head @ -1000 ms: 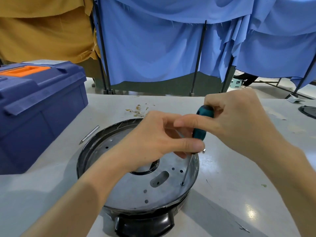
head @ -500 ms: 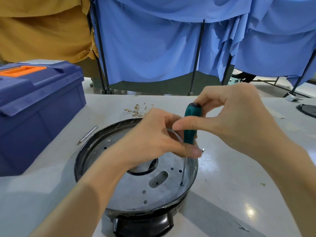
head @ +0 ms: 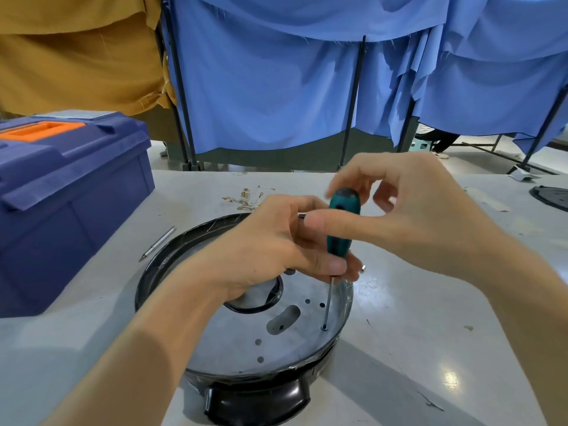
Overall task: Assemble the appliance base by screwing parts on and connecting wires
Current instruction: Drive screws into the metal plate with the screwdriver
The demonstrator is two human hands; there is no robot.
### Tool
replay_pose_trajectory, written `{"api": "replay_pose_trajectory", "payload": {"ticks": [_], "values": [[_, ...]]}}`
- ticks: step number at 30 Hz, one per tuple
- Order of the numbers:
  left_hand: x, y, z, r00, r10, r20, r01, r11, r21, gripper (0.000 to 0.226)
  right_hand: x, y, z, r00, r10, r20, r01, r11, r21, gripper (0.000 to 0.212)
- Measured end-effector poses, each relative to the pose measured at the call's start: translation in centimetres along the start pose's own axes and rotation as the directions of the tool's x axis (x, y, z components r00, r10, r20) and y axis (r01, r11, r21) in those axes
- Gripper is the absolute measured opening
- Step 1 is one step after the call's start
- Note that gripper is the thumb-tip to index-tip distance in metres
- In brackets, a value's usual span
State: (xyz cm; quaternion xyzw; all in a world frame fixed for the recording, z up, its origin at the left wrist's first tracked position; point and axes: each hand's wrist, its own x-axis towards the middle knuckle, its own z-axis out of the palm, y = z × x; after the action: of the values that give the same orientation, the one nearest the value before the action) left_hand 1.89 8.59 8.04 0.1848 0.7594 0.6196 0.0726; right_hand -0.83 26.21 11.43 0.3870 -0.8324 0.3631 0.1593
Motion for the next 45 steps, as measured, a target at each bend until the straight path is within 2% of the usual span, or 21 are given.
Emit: {"api": "replay_pose_trajectory", "payload": {"ticks": [2,4,7,9,12,14,15,18,20,22,25,26,29,31,34,37,38,41,42,43,45], "values": [[-0.1,0.0,-0.1,0.999,-0.020,0.043,0.022,0.999,-0.041,0.039,-0.1,0.0,-0.4,0.997,-0.025,0.076,0.019,0.997,0.070,0.029],[-0.1,0.2,0.1,1.000,-0.029,0.009,0.029,1.000,0.005,0.044,-0.1,-0.1,-0.2,0.996,-0.037,0.079,0.029,0.994,0.102,0.024],[0.0,0.4,0.4,0.997,-0.010,-0.079,0.017,0.996,0.086,0.048,0.0,0.0,0.5,0.999,-0.021,-0.031,0.022,0.999,0.034,0.051],[0.0,0.3,0.3,0.998,-0.015,-0.061,0.016,0.999,0.031,0.046,0.0,0.0,0.5,0.999,-0.005,-0.032,0.004,1.000,-0.028,0.060],[-0.2,0.2,0.0,1.000,-0.028,0.010,0.029,0.999,-0.041,0.045,-0.2,-0.2,0.1,0.995,0.011,0.095,-0.023,0.992,0.128,0.039],[-0.2,0.2,-0.1,1.000,-0.022,-0.014,0.023,1.000,0.019,0.049,-0.2,-0.1,0.0,0.996,-0.013,0.090,-0.007,0.976,0.216,0.019],[-0.1,0.3,0.0,0.999,-0.012,-0.042,0.015,0.997,0.070,0.052,-0.2,-0.1,0.2,0.998,-0.011,0.058,-0.002,0.974,0.225,0.015],[0.1,0.2,0.2,0.995,0.017,-0.099,-0.009,0.997,0.082,0.048,0.1,0.0,0.8,0.997,0.010,-0.078,-0.004,0.997,0.079,0.041],[0.1,-0.1,0.1,0.996,0.013,-0.083,-0.011,0.999,0.033,0.040,0.1,-0.1,0.8,0.996,0.006,-0.085,-0.007,1.000,-0.008,0.052],[0.1,-0.2,0.0,0.999,0.009,-0.036,-0.008,1.000,0.004,0.042,0.0,-0.3,0.4,1.000,0.010,-0.003,-0.010,0.998,0.056,0.043],[0.0,0.1,-0.1,1.000,0.008,0.000,-0.008,0.999,0.052,0.054,-0.2,-0.2,0.1,0.997,-0.020,0.070,0.007,0.984,0.180,0.014],[0.0,0.2,0.0,1.000,0.015,-0.009,-0.014,0.996,0.092,0.057,-0.2,-0.2,0.3,0.998,-0.031,0.054,0.022,0.987,0.162,0.015],[0.1,0.1,0.3,0.998,0.028,-0.051,-0.022,0.993,0.118,0.051,0.0,-0.2,1.3,0.999,0.000,-0.043,0.002,0.999,0.041,0.049],[0.1,-0.1,0.2,0.999,0.011,-0.031,-0.009,0.996,0.085,0.041,0.1,-0.3,1.0,1.000,0.020,-0.016,-0.019,1.000,0.013,0.057],[-0.2,-0.2,-0.4,0.999,-0.023,0.023,0.023,1.000,0.007,0.043,-0.2,-0.3,0.1,0.995,0.027,0.095,-0.045,0.979,0.201,0.040],[0.0,0.0,-0.2,1.000,-0.018,0.009,0.018,0.999,0.044,0.051,-0.3,-0.1,0.0,0.996,-0.011,0.088,-0.014,0.959,0.283,0.011],[0.1,0.0,0.1,1.000,-0.007,0.002,0.007,0.998,0.069,0.052,-0.2,-0.1,0.2,0.999,-0.007,0.051,-0.006,0.965,0.264,0.013],[0.2,-0.1,0.4,1.000,-0.004,-0.013,0.005,0.999,0.053,0.049,0.0,-0.2,0.6,0.998,0.008,-0.064,-0.004,0.998,0.058,0.045],[0.2,-0.1,0.4,1.000,-0.009,-0.001,0.009,0.999,0.043,0.045,0.0,-0.3,0.5,0.998,0.008,-0.069,-0.007,1.000,0.017,0.049],[0.1,-0.2,0.3,1.000,-0.012,0.024,0.011,0.999,0.036,0.041,-0.1,-0.4,0.3,0.999,0.013,-0.050,-0.011,0.999,0.030,0.047],[-0.1,-0.2,0.1,0.998,-0.019,0.067,0.018,1.000,0.014,0.040,-0.2,-0.4,0.0,0.999,0.004,0.035,-0.009,0.987,0.163,0.030]]}}
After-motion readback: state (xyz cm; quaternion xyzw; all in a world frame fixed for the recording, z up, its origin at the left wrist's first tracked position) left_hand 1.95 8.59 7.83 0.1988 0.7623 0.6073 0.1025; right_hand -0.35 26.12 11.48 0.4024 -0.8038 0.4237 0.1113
